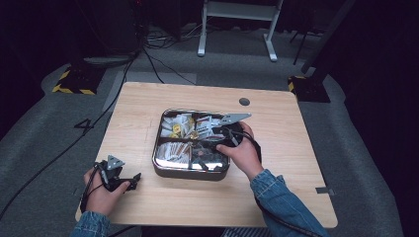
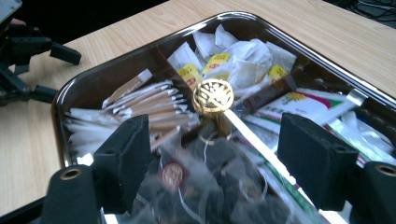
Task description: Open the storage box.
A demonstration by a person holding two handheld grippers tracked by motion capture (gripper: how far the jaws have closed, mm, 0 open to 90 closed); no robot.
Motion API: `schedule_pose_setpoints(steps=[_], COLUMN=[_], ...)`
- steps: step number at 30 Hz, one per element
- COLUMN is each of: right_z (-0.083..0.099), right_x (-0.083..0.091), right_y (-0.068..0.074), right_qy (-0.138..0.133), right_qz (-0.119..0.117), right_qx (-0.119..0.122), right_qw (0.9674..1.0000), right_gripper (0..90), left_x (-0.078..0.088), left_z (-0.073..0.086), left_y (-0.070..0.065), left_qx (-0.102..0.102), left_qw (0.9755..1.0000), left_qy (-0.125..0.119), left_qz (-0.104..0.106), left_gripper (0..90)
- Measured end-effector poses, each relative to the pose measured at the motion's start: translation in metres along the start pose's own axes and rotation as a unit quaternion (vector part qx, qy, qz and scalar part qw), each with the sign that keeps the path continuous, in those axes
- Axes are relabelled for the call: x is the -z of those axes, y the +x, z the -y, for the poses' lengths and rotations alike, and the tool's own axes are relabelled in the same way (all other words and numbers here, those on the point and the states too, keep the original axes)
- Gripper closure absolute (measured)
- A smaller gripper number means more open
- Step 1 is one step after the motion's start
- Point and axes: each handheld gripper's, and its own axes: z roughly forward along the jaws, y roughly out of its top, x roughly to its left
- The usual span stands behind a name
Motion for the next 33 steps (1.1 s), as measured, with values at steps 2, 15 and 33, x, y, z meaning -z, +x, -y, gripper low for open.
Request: schedule_pose_setpoints(steps=[2,15,33], right_z=[-0.003,-0.008,-0.007], right_x=[-0.006,-0.045,-0.068], right_y=[0.000,-0.004,0.004], right_qy=[-0.002,0.003,0.040], right_qz=[-0.002,-0.002,0.026], right_qx=[0.002,0.033,0.032], right_qw=[1.0000,0.9994,0.9983], right_gripper=[29.6,45.7,58.6], left_x=[0.000,0.000,0.000], left_z=[0.000,0.000,0.000], left_y=[0.000,0.000,0.000], left_qx=[0.000,-0.001,-0.001], left_qw=[1.0000,1.0000,1.0000], left_qy=[0.000,0.000,0.000], left_qz=[0.000,0.000,0.000], left_gripper=[7.6,7.6,7.6])
